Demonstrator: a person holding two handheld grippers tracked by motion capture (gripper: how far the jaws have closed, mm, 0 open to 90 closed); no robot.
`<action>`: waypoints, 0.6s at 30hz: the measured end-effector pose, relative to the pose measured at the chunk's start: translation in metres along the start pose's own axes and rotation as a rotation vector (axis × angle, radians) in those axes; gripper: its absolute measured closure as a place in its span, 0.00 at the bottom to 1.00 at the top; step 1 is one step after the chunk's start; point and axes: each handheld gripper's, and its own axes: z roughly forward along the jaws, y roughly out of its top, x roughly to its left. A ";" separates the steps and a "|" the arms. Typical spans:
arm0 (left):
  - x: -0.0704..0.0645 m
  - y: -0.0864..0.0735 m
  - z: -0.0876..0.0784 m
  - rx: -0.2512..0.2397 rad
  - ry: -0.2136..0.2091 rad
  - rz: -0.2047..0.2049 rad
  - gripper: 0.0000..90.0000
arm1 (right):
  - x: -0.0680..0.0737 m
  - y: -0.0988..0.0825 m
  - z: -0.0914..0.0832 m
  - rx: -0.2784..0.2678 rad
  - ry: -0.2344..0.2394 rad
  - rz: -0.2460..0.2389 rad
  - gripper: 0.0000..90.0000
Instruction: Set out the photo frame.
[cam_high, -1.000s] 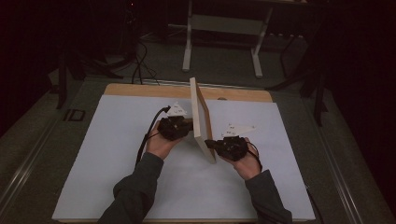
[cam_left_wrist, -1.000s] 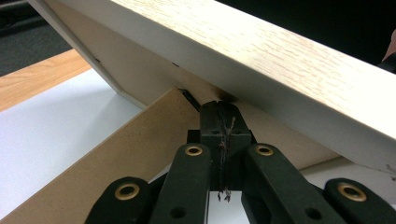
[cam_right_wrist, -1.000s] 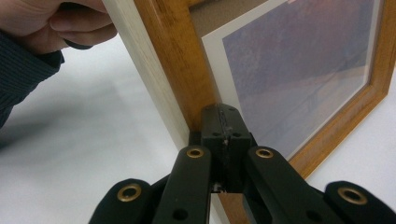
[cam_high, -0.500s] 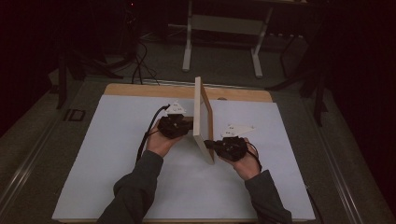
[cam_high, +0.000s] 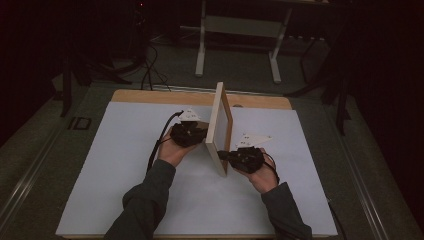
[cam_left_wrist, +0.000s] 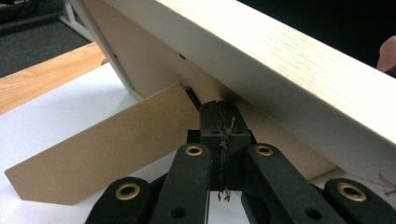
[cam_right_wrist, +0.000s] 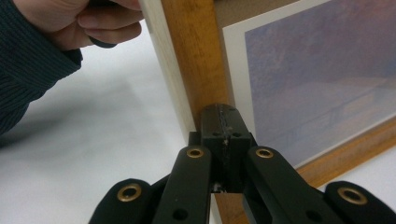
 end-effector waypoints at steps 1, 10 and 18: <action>0.000 0.000 0.000 0.000 0.001 -0.001 1.00 | 0.002 0.000 0.002 0.004 0.004 -0.003 1.00; 0.004 -0.002 0.003 0.003 -0.005 -0.008 1.00 | 0.006 0.001 0.007 0.006 0.008 -0.009 1.00; 0.002 -0.004 0.005 0.004 0.034 -0.003 1.00 | 0.006 -0.001 0.009 0.016 0.003 -0.009 0.98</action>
